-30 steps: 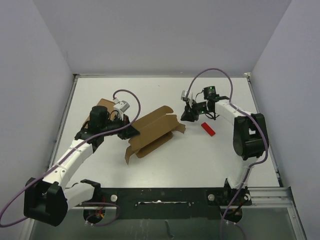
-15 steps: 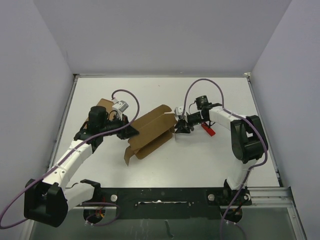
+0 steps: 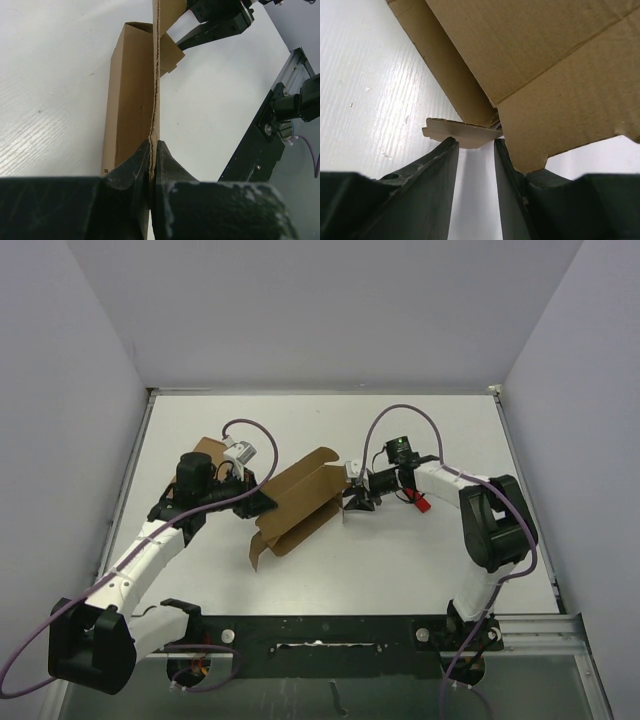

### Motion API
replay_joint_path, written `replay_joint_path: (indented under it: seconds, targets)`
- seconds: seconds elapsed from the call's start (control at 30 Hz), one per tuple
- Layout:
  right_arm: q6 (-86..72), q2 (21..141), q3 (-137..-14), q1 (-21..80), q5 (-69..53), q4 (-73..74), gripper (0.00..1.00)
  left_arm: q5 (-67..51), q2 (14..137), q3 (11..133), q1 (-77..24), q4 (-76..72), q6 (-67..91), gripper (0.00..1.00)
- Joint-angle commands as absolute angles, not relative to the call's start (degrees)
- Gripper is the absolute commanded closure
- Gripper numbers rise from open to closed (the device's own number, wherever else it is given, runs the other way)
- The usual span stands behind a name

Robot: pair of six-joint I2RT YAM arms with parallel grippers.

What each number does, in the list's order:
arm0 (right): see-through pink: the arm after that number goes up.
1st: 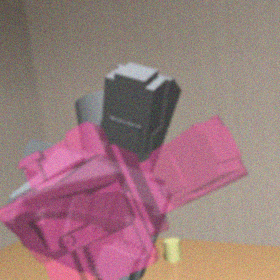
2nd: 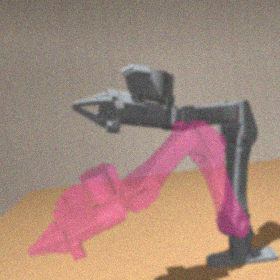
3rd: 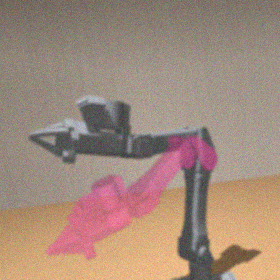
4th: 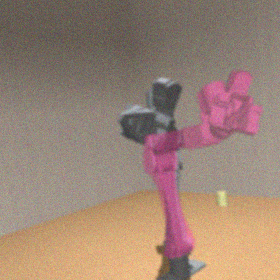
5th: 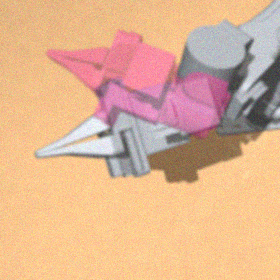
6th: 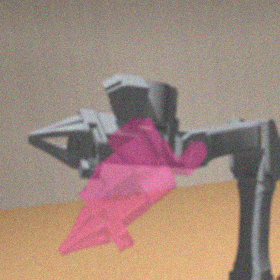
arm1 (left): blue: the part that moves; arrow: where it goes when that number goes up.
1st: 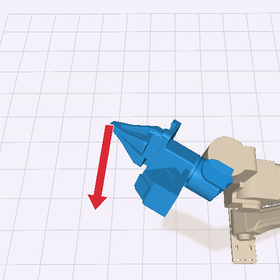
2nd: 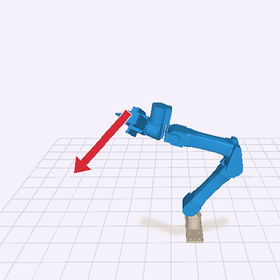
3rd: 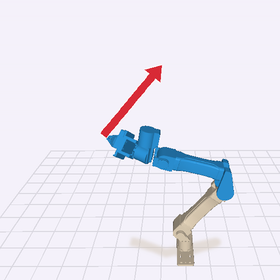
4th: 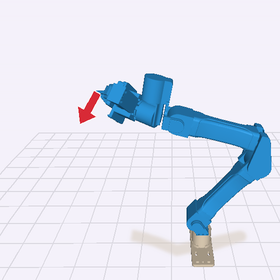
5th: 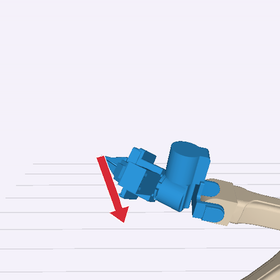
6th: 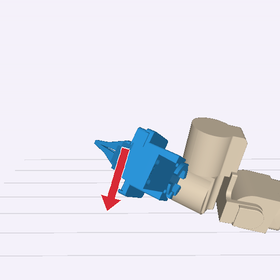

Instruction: Fold the paper box

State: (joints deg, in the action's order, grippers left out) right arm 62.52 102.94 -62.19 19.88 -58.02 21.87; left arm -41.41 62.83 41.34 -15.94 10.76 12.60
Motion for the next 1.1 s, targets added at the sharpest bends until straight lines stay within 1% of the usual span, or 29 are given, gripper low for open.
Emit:
replay_joint_path:
  seconds: [0.0,0.1,0.3,0.43,0.57,0.77,0.93,1.07]
  targets:
    - [56.50,99.36,-59.26,20.75,-57.36,10.68,0.62,-42.80,61.69,40.86,-15.53,9.10,12.09,1.00]
    - [53.34,99.63,-58.01,20.80,-56.43,6.94,0.57,-43.11,62.08,40.78,-15.32,9.00,12.56,1.00]
    - [50.51,101.03,-57.32,23.58,-50.98,1.02,0.55,-43.16,62.73,40.64,-14.64,8.89,13.28,1.00]
    - [49.86,101.46,-56.76,24.19,-50.29,-1.93,0.55,-43.24,63.08,40.44,-13.81,8.67,13.99,1.00]
    - [49.70,102.39,-56.80,24.25,-51.45,-3.45,0.56,-43.61,63.64,40.30,-12.59,8.13,15.03,1.00]
    - [48.21,104.70,-58.84,24.34,-52.22,-5.14,0.64,-46.02,64.69,39.74,-9.73,6.01,17.23,1.00]
    - [48.00,106.18,-60.32,24.13,-52.50,-5.05,0.64,-48.25,65.60,39.04,-7.10,4.34,19.16,1.00]
    - [47.04,106.76,-60.59,24.00,-52.81,-6.60,0.62,-50.76,66.79,38.67,-4.76,2.63,21.00,1.00]
